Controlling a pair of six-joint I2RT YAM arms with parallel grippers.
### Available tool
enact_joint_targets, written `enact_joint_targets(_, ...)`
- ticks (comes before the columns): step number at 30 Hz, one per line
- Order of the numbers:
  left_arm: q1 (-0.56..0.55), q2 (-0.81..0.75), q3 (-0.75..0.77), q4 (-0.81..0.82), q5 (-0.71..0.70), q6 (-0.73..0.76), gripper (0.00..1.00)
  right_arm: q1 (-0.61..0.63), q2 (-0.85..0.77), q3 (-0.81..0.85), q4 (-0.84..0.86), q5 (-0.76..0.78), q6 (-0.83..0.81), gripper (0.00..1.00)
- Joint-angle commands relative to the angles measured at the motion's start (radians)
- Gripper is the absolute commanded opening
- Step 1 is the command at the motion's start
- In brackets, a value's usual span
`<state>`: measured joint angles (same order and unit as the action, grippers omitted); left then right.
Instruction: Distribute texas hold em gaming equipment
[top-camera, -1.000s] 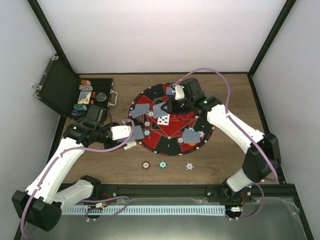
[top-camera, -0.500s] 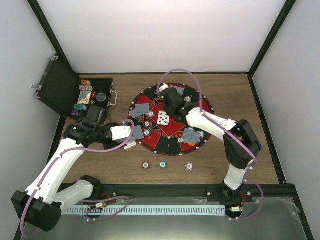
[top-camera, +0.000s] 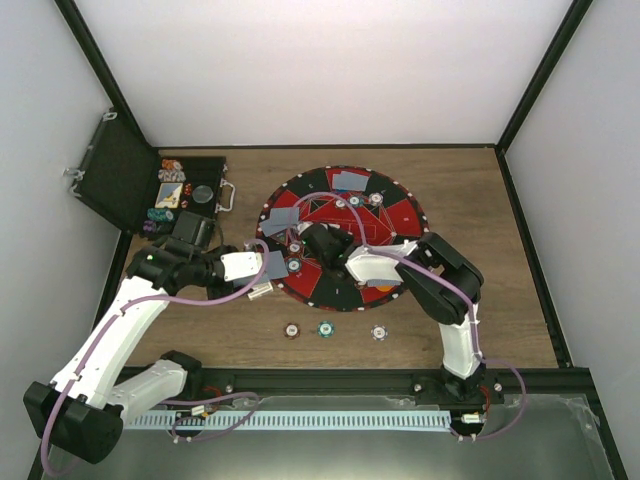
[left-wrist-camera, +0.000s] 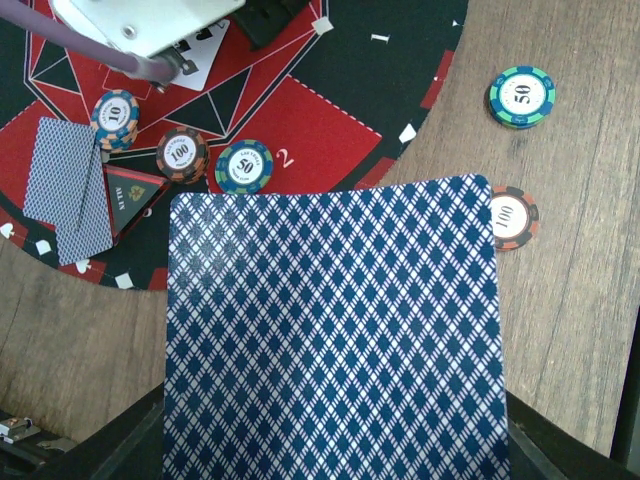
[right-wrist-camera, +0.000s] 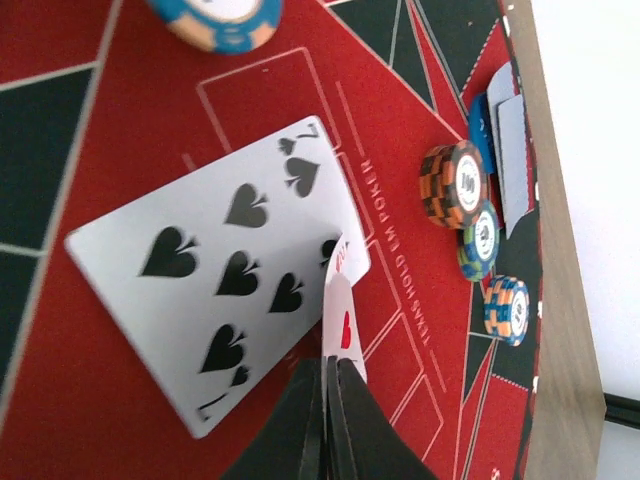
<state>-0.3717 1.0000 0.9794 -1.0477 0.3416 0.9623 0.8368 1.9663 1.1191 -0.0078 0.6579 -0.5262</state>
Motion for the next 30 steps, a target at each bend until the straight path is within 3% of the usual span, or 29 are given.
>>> enact_joint_targets(1, 0.003, -0.009, -0.001, 0.013, 0.012, 0.004, 0.05, 0.037, -0.003, -0.006, -0.017, 0.049, 0.046, 0.02)
enact_joint_targets(3, 0.003, -0.012, 0.001, 0.010, 0.009, 0.004, 0.05, 0.043, -0.010, -0.010, -0.049, 0.049, 0.076, 0.10)
enact_joint_targets(6, 0.003, -0.020, 0.004, 0.002, 0.007, 0.010, 0.05, 0.055, -0.022, -0.011, -0.115, 0.058, 0.124, 0.31)
enact_joint_targets(9, 0.004, -0.022, 0.015, -0.007, 0.011, 0.010, 0.05, 0.061, -0.060, -0.027, -0.167, 0.051, 0.173, 0.59)
enact_joint_targets(10, 0.003, -0.021, 0.020, -0.008, 0.012, 0.010, 0.05, 0.060, -0.077, -0.031, -0.180, 0.049, 0.188, 0.63)
enact_joint_targets(11, 0.003, -0.019, 0.024, -0.010, 0.013, 0.010, 0.05, 0.061, -0.097, -0.037, -0.188, 0.050, 0.201, 0.72)
enact_joint_targets(15, 0.002, -0.007, 0.036, -0.019, 0.023, 0.007, 0.05, 0.060, -0.197, -0.038, -0.219, 0.039, 0.252, 0.87)
enact_joint_targets(16, 0.003, -0.005, 0.041, -0.022, 0.024, 0.005, 0.05, 0.058, -0.224, -0.036, -0.222, 0.040, 0.273, 0.96)
enact_joint_targets(23, 0.003, -0.013, 0.048, -0.030, 0.027, 0.002, 0.05, 0.005, -0.432, -0.028, -0.249, -0.037, 0.504, 1.00)
enact_joint_targets(25, 0.003, -0.015, 0.048, -0.031, 0.027, 0.002, 0.05, -0.036, -0.495, 0.001, -0.305, -0.152, 0.652, 1.00)
enact_joint_targets(30, 0.003, -0.013, 0.054, -0.026, 0.034, 0.001, 0.06, -0.174, -0.679, -0.010, -0.291, -0.641, 0.971, 1.00)
